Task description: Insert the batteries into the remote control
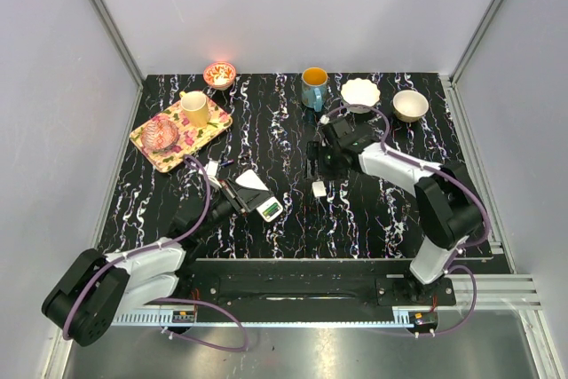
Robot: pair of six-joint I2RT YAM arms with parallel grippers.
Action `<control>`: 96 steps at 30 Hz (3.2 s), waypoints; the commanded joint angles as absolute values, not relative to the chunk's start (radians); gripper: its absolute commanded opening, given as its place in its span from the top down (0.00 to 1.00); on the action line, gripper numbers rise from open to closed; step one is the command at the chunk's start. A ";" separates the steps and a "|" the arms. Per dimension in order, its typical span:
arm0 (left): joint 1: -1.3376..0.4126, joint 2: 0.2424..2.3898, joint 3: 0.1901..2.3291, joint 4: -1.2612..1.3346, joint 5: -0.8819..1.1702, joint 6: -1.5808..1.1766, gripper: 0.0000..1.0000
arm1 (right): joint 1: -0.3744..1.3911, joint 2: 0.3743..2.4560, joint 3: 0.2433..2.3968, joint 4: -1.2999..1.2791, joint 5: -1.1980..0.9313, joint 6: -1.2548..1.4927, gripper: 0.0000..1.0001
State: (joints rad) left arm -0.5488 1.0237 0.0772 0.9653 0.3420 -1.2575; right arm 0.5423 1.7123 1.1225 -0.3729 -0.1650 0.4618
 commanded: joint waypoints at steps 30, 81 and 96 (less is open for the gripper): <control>-0.548 1.019 0.069 1.103 0.356 -1.267 1.00 | 0.646 1.784 1.218 -0.581 0.170 0.278 0.24; -0.555 0.908 0.034 1.052 0.351 -1.267 1.00 | 0.655 1.965 1.235 -0.674 0.201 0.429 0.63; -0.555 0.873 0.022 1.031 0.380 -1.266 1.00 | 0.634 2.026 1.315 -0.689 0.055 0.038 0.48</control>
State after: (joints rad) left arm -0.5518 0.9123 0.0551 0.9779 0.3641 -1.2659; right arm 0.6346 1.9514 1.3323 -0.6540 0.0830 0.1722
